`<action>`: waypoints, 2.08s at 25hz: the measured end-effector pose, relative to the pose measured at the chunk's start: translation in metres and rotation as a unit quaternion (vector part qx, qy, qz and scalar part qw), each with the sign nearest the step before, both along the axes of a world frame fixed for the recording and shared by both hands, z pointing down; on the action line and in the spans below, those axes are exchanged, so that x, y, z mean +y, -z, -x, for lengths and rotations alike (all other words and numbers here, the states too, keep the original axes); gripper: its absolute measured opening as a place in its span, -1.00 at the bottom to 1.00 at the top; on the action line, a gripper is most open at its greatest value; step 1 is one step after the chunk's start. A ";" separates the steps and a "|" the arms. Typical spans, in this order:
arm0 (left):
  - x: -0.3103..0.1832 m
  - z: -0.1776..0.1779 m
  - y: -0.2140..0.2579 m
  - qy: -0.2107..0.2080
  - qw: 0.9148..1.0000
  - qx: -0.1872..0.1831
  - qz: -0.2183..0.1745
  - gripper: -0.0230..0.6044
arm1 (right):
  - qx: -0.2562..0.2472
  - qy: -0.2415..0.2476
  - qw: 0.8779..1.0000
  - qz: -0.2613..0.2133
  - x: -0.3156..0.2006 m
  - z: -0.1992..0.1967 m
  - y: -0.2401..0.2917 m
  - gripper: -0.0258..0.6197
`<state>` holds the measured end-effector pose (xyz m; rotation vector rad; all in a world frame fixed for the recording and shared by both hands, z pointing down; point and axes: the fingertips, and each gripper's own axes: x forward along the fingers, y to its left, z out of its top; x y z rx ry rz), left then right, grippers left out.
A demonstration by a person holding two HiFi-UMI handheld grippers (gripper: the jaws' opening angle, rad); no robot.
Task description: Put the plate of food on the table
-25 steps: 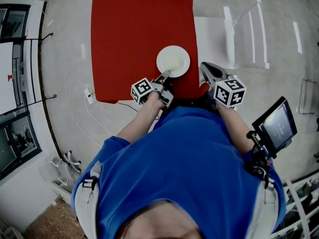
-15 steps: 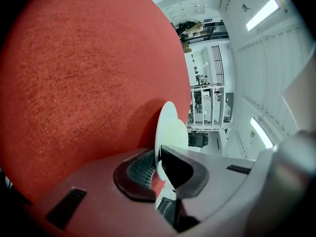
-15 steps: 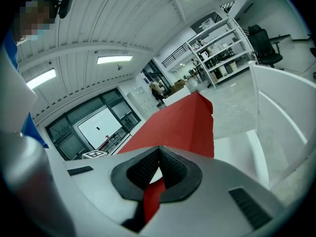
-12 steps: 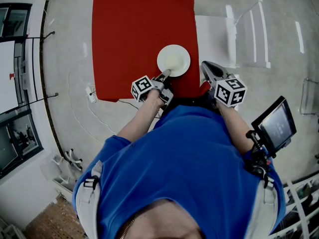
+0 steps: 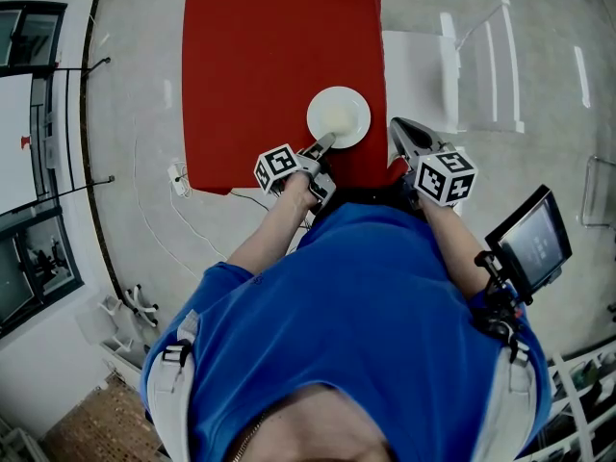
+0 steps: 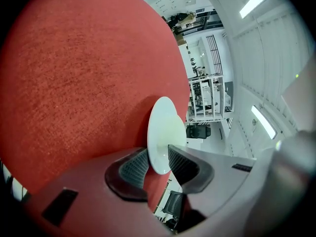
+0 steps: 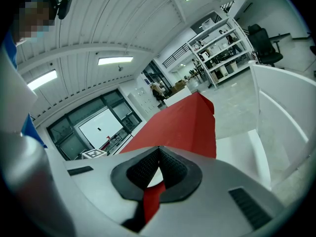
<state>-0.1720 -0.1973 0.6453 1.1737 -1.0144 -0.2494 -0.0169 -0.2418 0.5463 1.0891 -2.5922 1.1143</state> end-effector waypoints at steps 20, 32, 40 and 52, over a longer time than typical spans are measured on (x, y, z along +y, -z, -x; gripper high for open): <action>0.016 -0.014 0.003 -0.169 0.982 -0.080 -0.017 -0.44 | -0.008 0.004 1.000 -0.004 0.000 0.001 0.001 -0.92; 0.025 -0.012 0.007 -0.257 0.958 -0.121 -0.041 -0.44 | -0.008 0.008 1.000 -0.007 -0.003 0.003 0.002 -0.92; 0.018 -0.008 0.023 -0.229 0.960 -0.134 -0.087 -0.45 | -0.006 0.016 1.000 -0.013 -0.002 0.005 0.003 -0.92; -0.016 -0.003 0.085 -0.142 0.951 -0.143 -0.235 -0.46 | -0.003 0.020 1.000 -0.024 -0.007 0.006 0.008 -0.92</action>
